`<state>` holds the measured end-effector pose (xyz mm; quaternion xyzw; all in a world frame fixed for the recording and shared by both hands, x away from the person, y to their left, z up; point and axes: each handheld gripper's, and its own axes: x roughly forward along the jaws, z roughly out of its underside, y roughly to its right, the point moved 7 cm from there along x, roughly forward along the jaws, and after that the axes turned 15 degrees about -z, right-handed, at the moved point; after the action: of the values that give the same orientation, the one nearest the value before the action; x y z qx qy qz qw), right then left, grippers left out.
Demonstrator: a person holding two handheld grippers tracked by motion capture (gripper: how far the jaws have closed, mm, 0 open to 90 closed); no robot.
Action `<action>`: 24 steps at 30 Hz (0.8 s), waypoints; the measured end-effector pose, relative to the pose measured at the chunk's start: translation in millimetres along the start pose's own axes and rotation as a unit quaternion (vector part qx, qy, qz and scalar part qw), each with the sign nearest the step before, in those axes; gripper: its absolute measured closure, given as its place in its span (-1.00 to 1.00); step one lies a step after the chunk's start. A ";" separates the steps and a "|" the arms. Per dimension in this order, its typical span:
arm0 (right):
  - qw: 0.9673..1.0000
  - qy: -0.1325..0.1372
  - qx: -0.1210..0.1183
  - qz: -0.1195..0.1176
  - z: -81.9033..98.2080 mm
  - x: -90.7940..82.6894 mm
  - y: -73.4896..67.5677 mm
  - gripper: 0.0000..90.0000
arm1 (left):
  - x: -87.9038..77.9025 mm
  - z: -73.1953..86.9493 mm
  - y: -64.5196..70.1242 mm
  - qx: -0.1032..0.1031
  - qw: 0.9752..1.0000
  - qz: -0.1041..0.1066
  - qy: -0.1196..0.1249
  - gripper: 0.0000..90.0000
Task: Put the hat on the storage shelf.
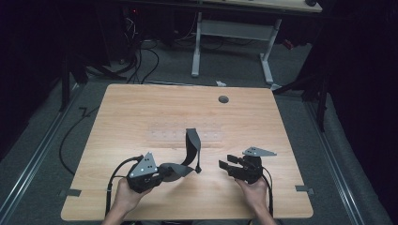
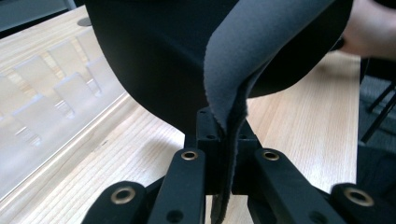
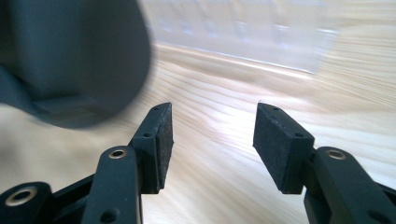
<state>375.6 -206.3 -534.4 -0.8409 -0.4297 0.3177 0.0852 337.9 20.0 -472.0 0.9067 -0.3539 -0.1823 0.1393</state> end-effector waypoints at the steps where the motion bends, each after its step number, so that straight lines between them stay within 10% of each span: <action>1: 1.000 0.000 0.000 0.000 0.0 0.0 0.0 0.05 | 0.0 0.0 0.0 0.000 1.000 0.000 0.000 0.92; 8: 0.996 -0.036 -0.002 0.076 18.6 -0.6 29.0 0.07 | -1.6 -14.0 -9.6 -0.022 0.999 -0.017 0.015 0.92; 16: 0.983 -0.054 -0.029 0.174 23.9 -8.2 52.9 0.01 | -2.8 -32.5 -17.2 -0.034 0.998 -0.031 0.041 0.92; 20: 0.977 -0.065 -0.033 0.198 28.6 -8.8 60.0 -0.01 | -2.2 -40.9 -20.6 -0.042 0.997 -0.036 0.048 0.92; 24: 0.979 -0.059 -0.025 0.195 29.4 -9.7 61.1 -0.03 | -2.9 -50.3 -24.3 -0.051 0.996 -0.037 0.055 0.92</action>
<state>394.4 -255.3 -578.5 -0.8902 -0.2698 0.3662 -0.0250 371.8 45.5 -435.6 0.9197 -0.3018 -0.1546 0.1977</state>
